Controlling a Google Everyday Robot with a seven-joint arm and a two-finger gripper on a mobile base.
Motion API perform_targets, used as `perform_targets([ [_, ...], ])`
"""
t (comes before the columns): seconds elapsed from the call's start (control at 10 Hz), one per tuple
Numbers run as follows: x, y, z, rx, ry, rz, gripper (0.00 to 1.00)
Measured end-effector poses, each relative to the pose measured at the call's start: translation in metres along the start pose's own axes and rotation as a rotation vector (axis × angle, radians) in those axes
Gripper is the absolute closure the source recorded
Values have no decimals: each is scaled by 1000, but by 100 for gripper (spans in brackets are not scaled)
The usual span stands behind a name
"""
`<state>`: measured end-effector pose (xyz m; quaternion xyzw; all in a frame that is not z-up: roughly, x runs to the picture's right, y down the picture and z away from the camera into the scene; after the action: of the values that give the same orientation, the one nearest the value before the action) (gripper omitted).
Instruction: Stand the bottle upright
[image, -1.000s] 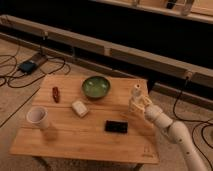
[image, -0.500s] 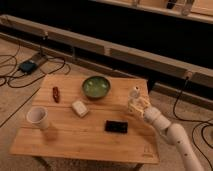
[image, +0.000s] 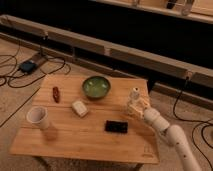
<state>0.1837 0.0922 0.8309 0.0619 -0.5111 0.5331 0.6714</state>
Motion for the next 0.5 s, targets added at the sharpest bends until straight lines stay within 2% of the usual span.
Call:
perform_targets([
  [0.5,4,4,-4,9,-1,9,23],
])
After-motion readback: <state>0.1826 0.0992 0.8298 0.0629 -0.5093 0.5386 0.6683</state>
